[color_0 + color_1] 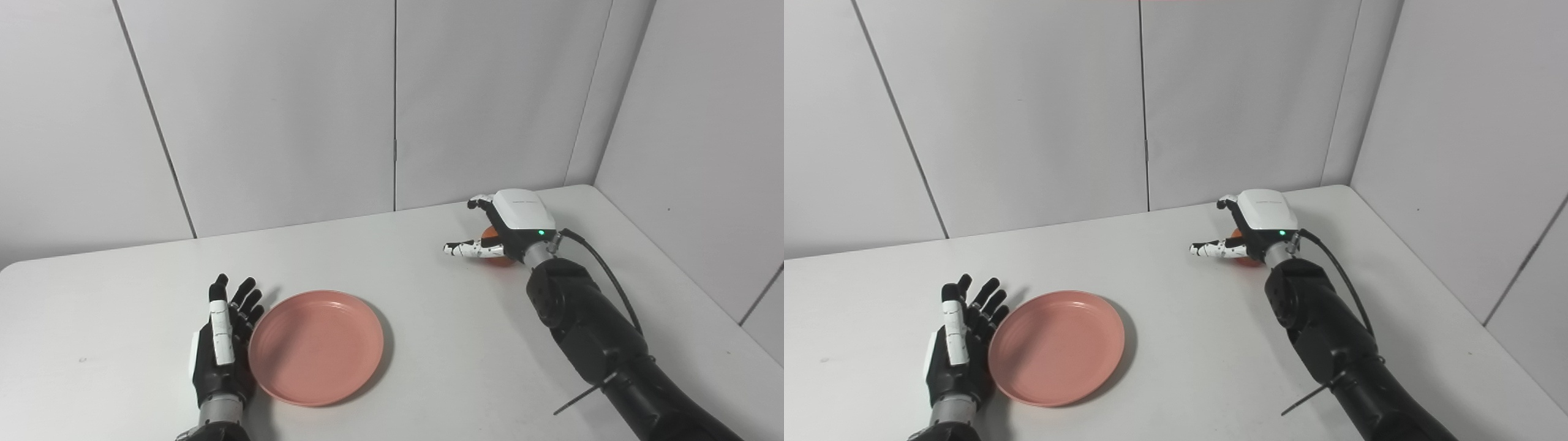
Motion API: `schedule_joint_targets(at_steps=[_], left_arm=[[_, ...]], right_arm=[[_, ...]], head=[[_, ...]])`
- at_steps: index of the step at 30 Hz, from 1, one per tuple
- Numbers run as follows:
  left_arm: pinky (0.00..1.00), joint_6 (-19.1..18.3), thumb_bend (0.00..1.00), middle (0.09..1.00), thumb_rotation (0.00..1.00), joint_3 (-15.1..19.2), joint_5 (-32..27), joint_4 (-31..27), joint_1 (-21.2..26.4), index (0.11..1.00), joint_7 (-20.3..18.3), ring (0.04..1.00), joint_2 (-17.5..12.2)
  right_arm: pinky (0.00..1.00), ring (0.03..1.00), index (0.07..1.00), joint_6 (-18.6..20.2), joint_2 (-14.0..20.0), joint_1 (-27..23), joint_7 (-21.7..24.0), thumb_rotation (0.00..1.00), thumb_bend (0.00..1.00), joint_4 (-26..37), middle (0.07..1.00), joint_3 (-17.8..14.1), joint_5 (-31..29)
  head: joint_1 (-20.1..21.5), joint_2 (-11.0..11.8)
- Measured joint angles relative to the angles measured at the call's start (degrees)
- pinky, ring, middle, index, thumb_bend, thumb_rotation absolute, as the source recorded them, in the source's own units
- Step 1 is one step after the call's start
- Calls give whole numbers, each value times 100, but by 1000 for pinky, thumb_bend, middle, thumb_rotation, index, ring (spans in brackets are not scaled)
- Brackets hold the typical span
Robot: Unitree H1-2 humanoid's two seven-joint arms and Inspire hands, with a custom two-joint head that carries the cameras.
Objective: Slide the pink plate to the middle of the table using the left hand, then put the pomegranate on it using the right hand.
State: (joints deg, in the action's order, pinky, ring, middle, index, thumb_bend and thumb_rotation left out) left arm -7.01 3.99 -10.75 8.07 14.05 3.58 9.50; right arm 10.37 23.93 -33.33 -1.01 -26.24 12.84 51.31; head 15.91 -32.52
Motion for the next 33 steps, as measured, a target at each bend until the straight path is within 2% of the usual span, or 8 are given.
schedule_joint_targets(at_steps=[2, 7, 13, 15, 18, 28, 31, 33], left_arm=[[925, -11, 963, 882, 892, 0, 0, -3, -4, 983, 0, 892, 0], [929, -110, 962, 879, 885, -11, 0, -108, -36, 977, 0, 890, 0], [932, -155, 943, 867, 889, -25, 12, -183, -100, 972, 19, 882, 1], [933, -202, 942, 871, 899, -35, 47, -261, -131, 979, 28, 883, 1], [933, -238, 948, 877, 905, -50, 91, -300, -158, 986, 28, 888, 1], [920, -253, 948, 868, 887, -47, 89, -300, -159, 967, 29, 875, 3], [911, -265, 948, 862, 888, -47, 90, -301, -158, 966, 29, 872, 6], [912, -274, 946, 863, 891, -47, 90, -300, -158, 969, 31, 873, 7]], right_arm=[[847, 830, 756, 0, 1, 0, -70, 768, 795, -100, 808, -5, -57], [680, 804, 745, -1, -14, 15, -208, 702, 794, -335, 807, -108, -415], [610, 765, 736, -5, -13, 78, -425, 662, 780, -578, 787, -112, -637], [478, 609, 704, -5, -6, 76, -497, 590, 760, -652, 699, -104, -671], [369, 474, 673, -5, -8, 68, -645, 476, 729, -719, 596, -66, -695], [308, 393, 585, -6, 7, 60, -810, 368, 676, -797, 482, 65, -815], [272, 342, 511, -52, 27, 60, -817, 203, 543, -802, 424, 84, -910], [236, 296, 496, -169, 45, 60, -845, 165, 514, -857, 380, 92, -1007]], head=[[0, 0], [-88, -44], [-167, -105], [-167, -105], [-149, -132], [-167, -185], [-167, -185], [-167, -185]])
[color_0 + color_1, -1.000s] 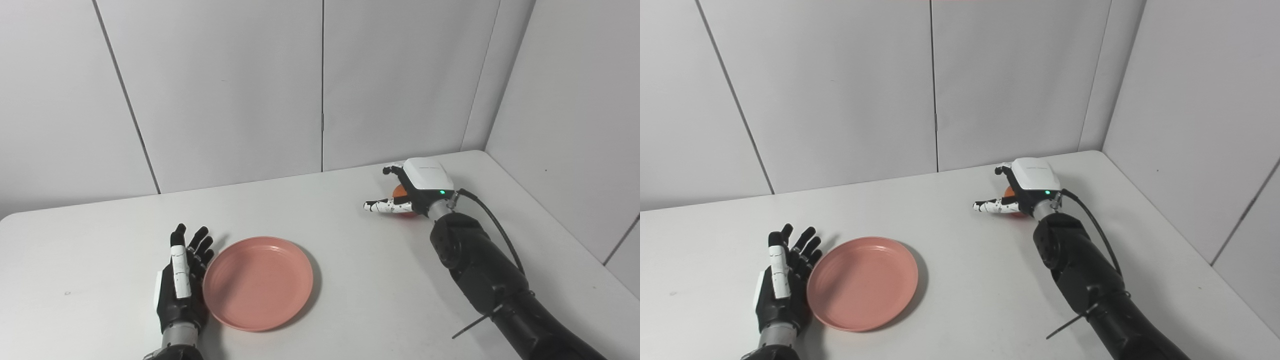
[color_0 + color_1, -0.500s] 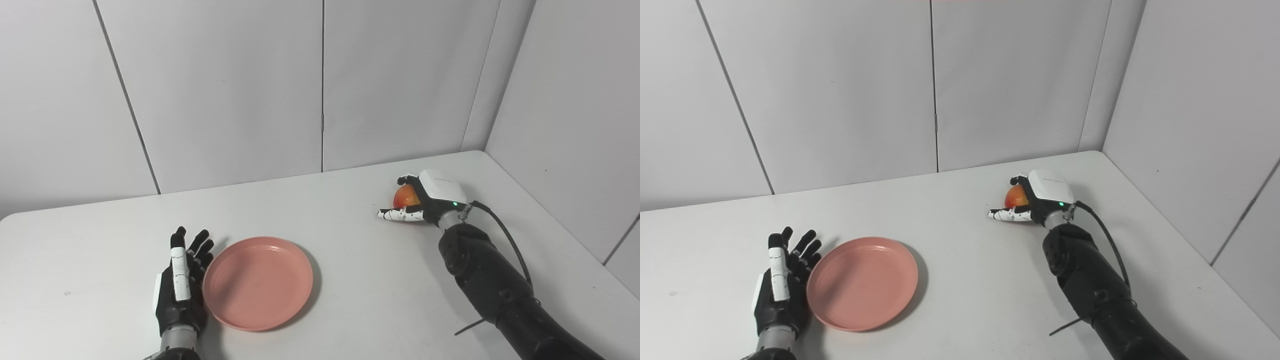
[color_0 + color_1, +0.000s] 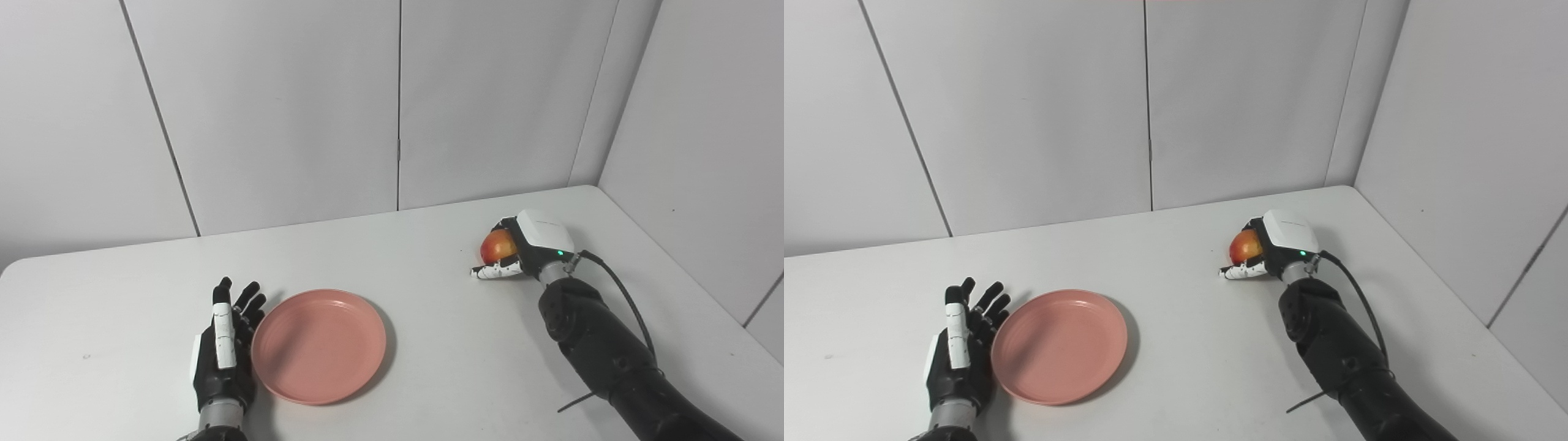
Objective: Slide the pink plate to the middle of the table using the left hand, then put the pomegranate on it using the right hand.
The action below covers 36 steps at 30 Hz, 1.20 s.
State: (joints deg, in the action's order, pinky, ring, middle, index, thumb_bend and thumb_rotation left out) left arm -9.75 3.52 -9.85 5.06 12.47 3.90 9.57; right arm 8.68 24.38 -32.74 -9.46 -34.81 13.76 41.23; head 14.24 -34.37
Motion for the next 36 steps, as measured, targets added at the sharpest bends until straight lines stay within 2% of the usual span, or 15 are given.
schedule_joint_targets(at_steps=[4, 7, 12, 20, 22, 25, 28, 33, 36], left_arm=[[910, -11, 945, 870, 899, -5, 2, 1, 1, 975, 1, 875, 0], [901, -11, 946, 867, 900, -5, 3, 3, 4, 973, 1, 873, 0], [894, -11, 956, 864, 887, -2, 2, 10, 12, 965, 6, 867, 6], [892, -2, 969, 867, 878, 4, 4, 99, 83, 956, 38, 866, 74], [883, -2, 965, 867, 882, 8, 5, 107, 92, 955, 50, 864, 76], [876, -6, 959, 870, 891, 0, 31, 108, 105, 961, 98, 862, 77], [877, -12, 966, 870, 889, -20, 96, 109, 122, 961, 168, 859, 80], [884, -28, 932, 875, 892, -54, 124, 157, 161, 978, 255, 866, 86], [893, -32, 934, 878, 888, -84, 131, 187, 189, 989, 292, 870, 90]], right_arm=[[182, 234, 490, -201, 12, -13, -14, 148, 505, -6, 319, -1, -203], [205, 259, 488, -245, 24, -9, -14, 150, 502, -7, 344, 6, -302], [192, 247, 488, -317, 66, 10, 40, 149, 501, 66, 333, 33, -418], [188, 249, 488, -393, 90, 26, 309, 148, 500, 948, 342, 22, -621], [217, 283, 489, -402, 93, -28, 428, 149, 498, 1145, 376, 18, -635], [211, 275, 489, -401, 90, -79, 584, 147, 499, 1440, 372, 13, -636], [194, 256, 489, -401, 81, -144, 727, 147, 499, 1724, 358, 0, -635], [198, 267, 489, -401, 71, -222, 829, 142, 499, 2036, 387, -28, -637], [196, 263, 489, -401, 44, -220, 957, 145, 500, 2202, 369, -76, -717]], head=[[9, -35], [0, -44], [-96, -79], [-290, -132], [-378, -219], [-448, -290], [-580, -360], [-1220, -536], [-1283, -571]])
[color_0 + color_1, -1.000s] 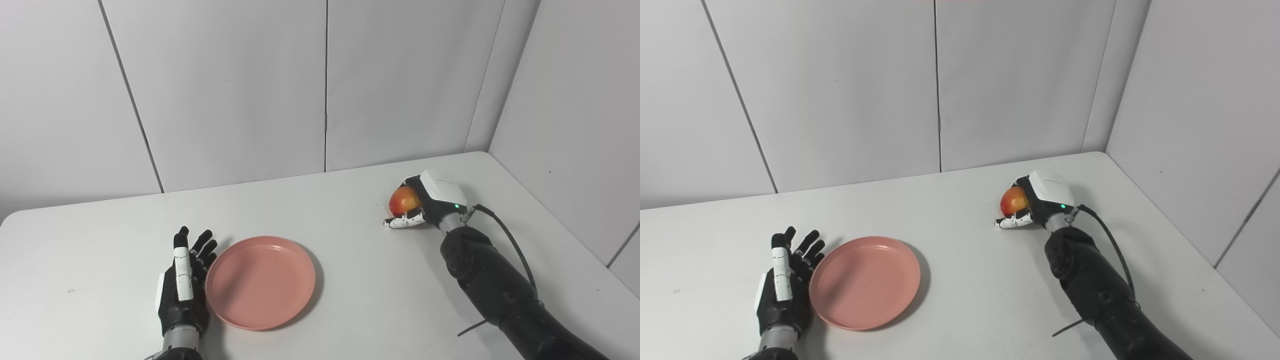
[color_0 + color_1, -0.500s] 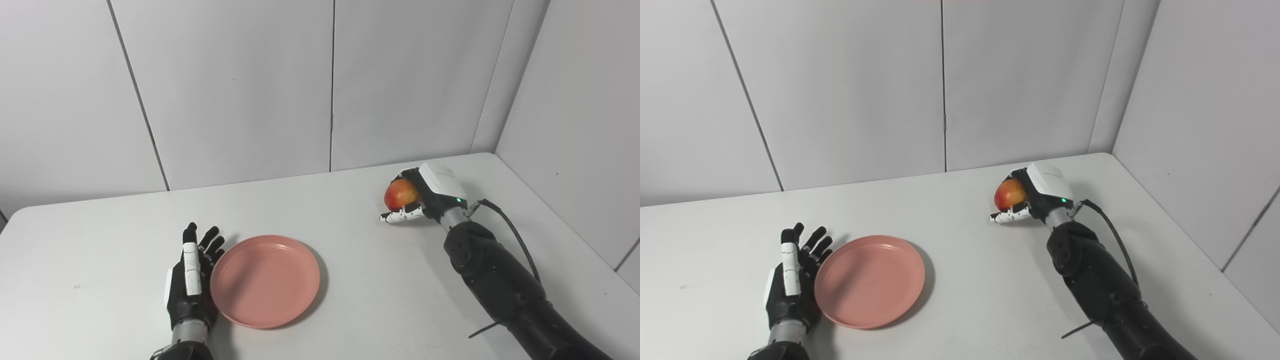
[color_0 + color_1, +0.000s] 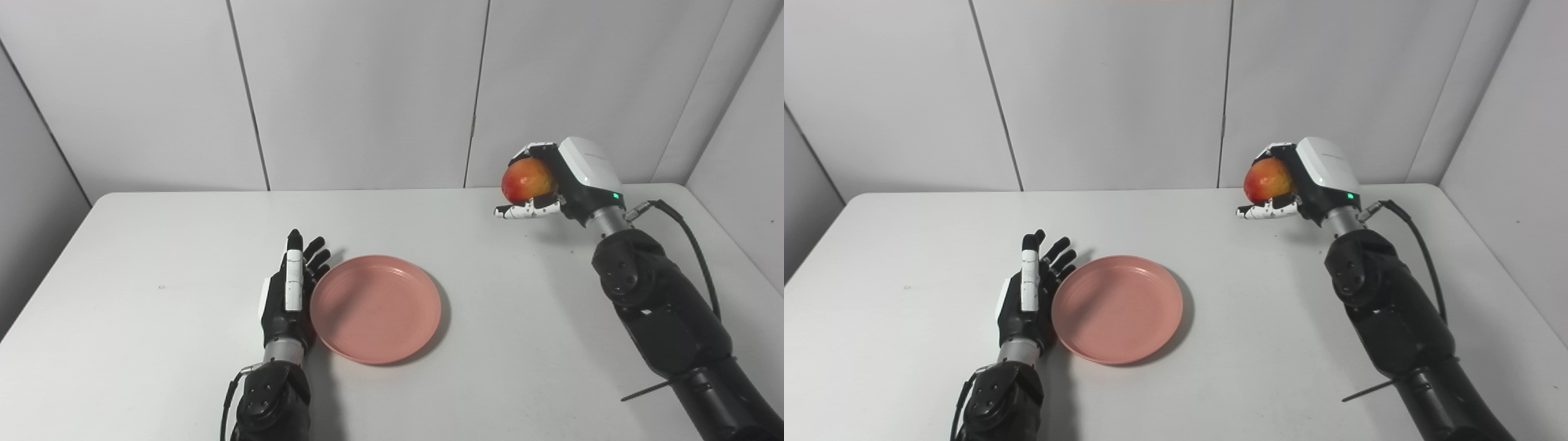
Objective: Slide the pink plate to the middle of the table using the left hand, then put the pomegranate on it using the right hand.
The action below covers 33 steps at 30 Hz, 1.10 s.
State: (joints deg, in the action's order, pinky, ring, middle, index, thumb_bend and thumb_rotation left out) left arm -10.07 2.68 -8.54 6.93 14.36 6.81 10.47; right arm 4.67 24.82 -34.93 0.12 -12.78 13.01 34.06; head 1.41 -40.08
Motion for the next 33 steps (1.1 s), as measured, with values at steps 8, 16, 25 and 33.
schedule_joint_targets(at_steps=[8, 16, 25, 33], left_arm=[[948, -2, 926, 886, 884, -55, -11, 69, 59, 1000, 3, 891, 4], [919, -49, 933, 872, 881, -78, -9, 37, 67, 979, 53, 879, 6], [919, -60, 927, 879, 873, -84, -32, 11, 67, 988, 113, 882, 6], [903, -62, 933, 880, 873, -97, -28, 10, 69, 981, 124, 876, 6]], right_arm=[[181, 249, 485, -1, -346, 6, 87, 151, 501, 586, 351, -79, -155], [176, 243, 486, 0, -601, 91, 210, 154, 500, 1277, 354, -30, -127], [222, 294, 491, 6, -1027, 261, 585, 156, 501, 1667, 397, 109, -104], [166, 227, 487, 8, -1339, 380, 732, 151, 500, 1664, 332, 265, 53]], head=[[-115, -105], [-238, -176], [-238, -185], [-238, -194]])
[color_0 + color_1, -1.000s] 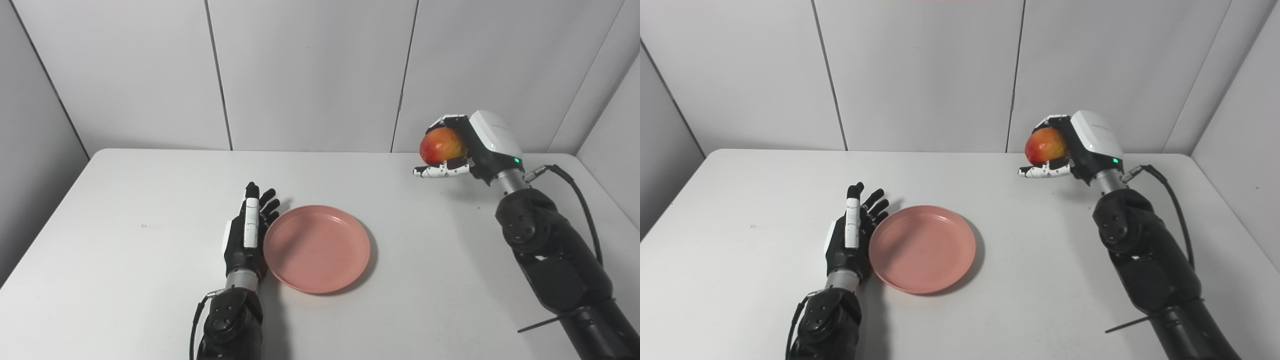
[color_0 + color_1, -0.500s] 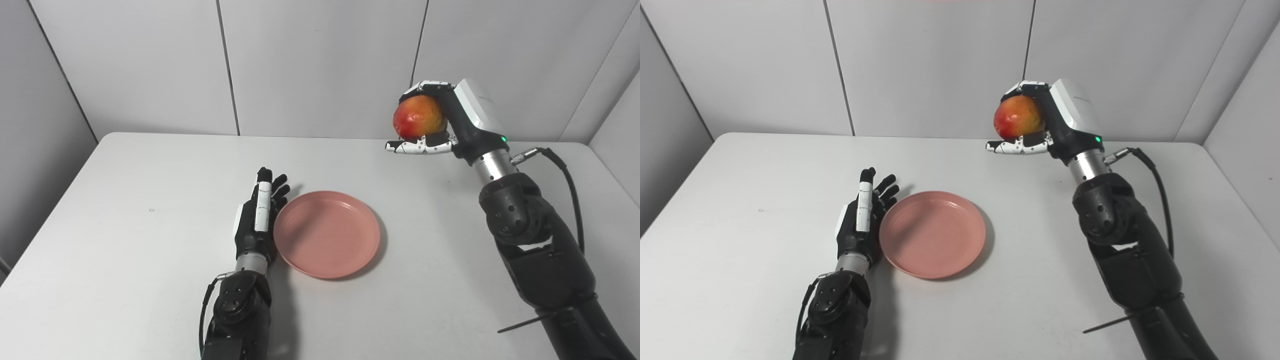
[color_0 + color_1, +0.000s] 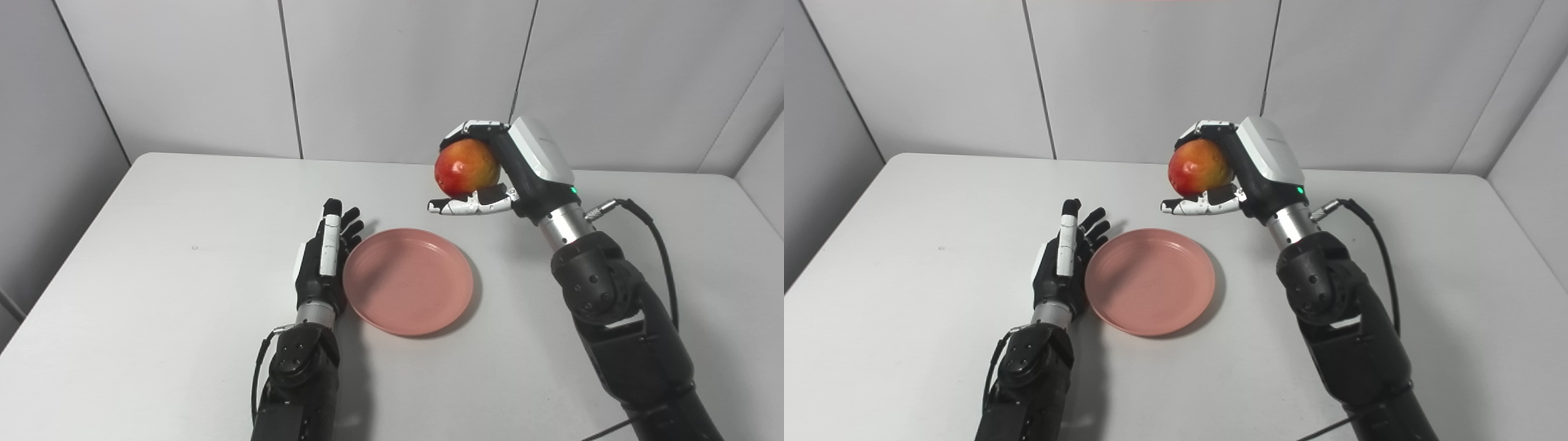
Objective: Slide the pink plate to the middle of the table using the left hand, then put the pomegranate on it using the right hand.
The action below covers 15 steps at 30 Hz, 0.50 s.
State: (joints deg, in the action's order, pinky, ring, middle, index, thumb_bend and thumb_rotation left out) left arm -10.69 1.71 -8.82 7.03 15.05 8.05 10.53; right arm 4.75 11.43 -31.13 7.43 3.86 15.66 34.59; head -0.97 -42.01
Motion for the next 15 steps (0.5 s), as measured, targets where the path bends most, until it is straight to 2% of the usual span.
schedule_joint_targets(at_steps=[6, 10, 15], left_arm=[[925, 2, 919, 886, 888, 0, 15, 14, 11, 996, 3, 885, 0], [946, 13, 922, 883, 884, 7, 14, 116, 81, 990, 4, 887, 8], [964, 53, 954, 869, 877, 12, 14, 286, 202, 977, 5, 885, 27]], right_arm=[[207, 276, 487, -3, -163, 59, 11, 150, 499, -265, 380, 70, 11], [212, 274, 488, -5, -165, 89, 92, 151, 500, -481, 370, 263, 154], [163, 219, 486, -4, -99, 99, 163, 147, 502, -750, 309, 502, 431]], head=[[70, 18], [141, 44], [185, 26]])
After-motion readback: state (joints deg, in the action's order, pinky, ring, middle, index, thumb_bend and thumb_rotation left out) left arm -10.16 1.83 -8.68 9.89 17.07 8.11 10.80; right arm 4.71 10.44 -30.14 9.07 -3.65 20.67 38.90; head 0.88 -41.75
